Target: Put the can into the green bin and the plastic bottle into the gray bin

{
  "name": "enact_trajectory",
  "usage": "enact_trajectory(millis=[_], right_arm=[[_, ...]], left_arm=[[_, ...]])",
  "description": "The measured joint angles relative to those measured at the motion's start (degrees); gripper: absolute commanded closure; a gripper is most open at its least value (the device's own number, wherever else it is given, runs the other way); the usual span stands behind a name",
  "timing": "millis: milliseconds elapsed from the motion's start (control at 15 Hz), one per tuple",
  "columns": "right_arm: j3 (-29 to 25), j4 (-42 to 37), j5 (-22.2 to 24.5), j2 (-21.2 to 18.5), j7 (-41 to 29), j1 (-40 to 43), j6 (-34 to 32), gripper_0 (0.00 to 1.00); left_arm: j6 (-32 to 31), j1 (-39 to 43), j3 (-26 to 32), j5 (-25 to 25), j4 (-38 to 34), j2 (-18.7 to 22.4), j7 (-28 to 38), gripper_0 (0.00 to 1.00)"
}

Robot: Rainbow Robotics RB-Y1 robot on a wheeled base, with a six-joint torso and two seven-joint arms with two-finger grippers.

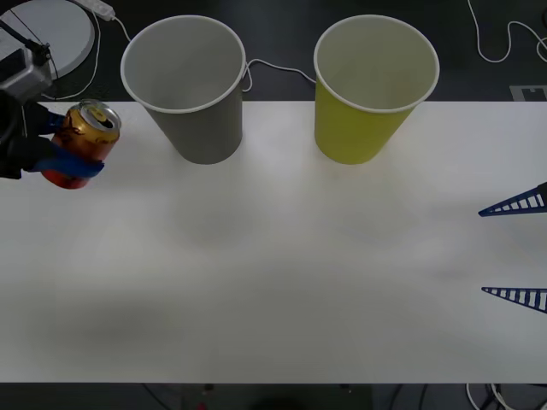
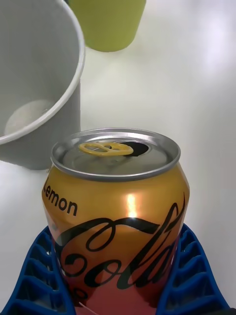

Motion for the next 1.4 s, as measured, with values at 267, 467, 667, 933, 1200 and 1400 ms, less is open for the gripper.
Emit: enact_trajectory(millis=[267, 467, 667, 933, 1200, 1400], right_arm=[[0.00, 0.00, 0.00, 0.00, 0.00, 0.00, 0.00, 0.00], [0.00, 0.00, 0.00, 0.00, 0.00, 0.00, 0.00, 0.00], [0.00, 0.00, 0.00, 0.00, 0.00, 0.00, 0.00, 0.00], [0.00, 0.00, 0.00, 0.00, 0.00, 0.00, 0.00, 0.00], [0.00, 0.00, 0.00, 0.00, 0.00, 0.00, 0.00, 0.00], [0.00, 0.00, 0.00, 0.00, 0.00, 0.00, 0.00, 0.00]], left_arm=[[-0.01, -6.32, -5.60, 1.78, -3.38, 4.08, 8.22, 1.00], [-0.03, -15.61, -12.48, 1.98, -3.03, 5.52, 13.87, 1.00], [-0.13, -28.58, -22.79, 2.81, -0.36, 5.76, 20.37, 1.00], [-0.19, -48.53, -39.30, 3.90, 5.61, 2.66, 26.59, 1.00], [0.06, -62.22, -47.85, 4.31, 17.77, -7.31, 27.25, 1.00], [2.91, -69.28, -51.66, 3.99, 29.40, -16.64, 27.24, 1.00]])
